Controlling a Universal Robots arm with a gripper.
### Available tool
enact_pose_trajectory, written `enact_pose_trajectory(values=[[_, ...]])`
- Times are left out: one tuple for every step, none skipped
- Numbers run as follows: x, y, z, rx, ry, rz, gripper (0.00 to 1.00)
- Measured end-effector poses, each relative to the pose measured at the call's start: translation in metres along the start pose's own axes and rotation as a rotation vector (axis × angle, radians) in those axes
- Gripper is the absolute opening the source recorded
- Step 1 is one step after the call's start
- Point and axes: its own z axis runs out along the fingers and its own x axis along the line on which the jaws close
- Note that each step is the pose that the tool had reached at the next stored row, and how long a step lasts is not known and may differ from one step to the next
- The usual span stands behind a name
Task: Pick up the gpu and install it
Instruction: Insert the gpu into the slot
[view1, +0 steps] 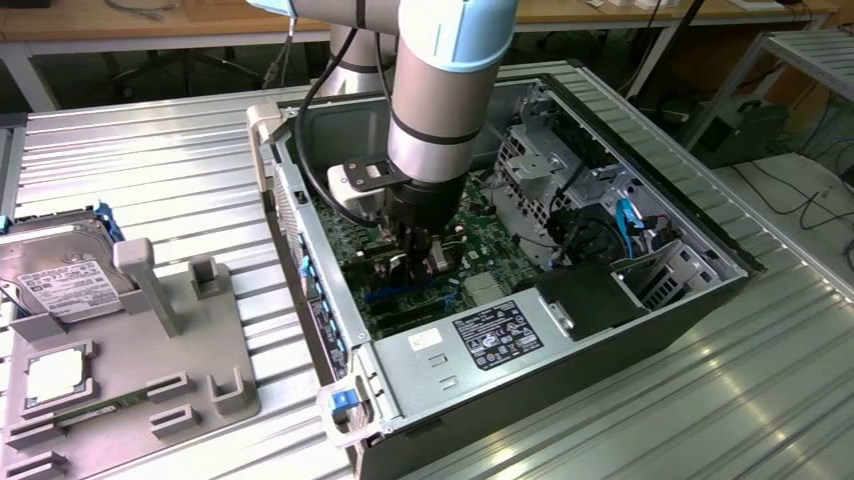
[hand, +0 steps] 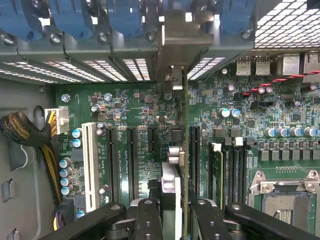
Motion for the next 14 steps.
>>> enact_pose_trajectory(values=[[0.0, 0.0, 0.0, 0.0, 0.0, 0.0, 0.28], [0.0, 0.0, 0.0, 0.0, 0.0, 0.0, 0.28], [0.0, 0.0, 0.0001, 0.0001, -0.0001, 0.0, 0.28], [0.0, 0.0, 0.0001, 0.0001, -0.0001, 0.0, 0.28], [0.0, 0.0, 0.0001, 0.0001, -0.0001, 0.0, 0.28], [0.0, 0.0, 0.0001, 0.0001, -0.0001, 0.0, 0.28], [0.0, 0.0, 0.0001, 0.0, -0.0001, 0.0, 0.28], [0.0, 0.0, 0.0001, 0.0001, -0.0001, 0.0, 0.28], [-0.0001, 0.0, 0.0002, 0.0002, -0.0003, 0.0, 0.28], [-0.0004, 0.0, 0.0002, 0.0003, -0.0005, 0.0, 0.28], [-0.0007, 0.0, 0.0002, 0.0002, -0.0003, 0.0, 0.28], [-0.0008, 0.0, 0.0002, 0.0001, -0.0003, 0.0, 0.28], [-0.0008, 0.0, 0.0002, 0.0002, -0.0002, -0.001, 0.28], [-0.0008, 0.0, 0.0001, 0.0001, -0.0002, -0.001, 0.28]])
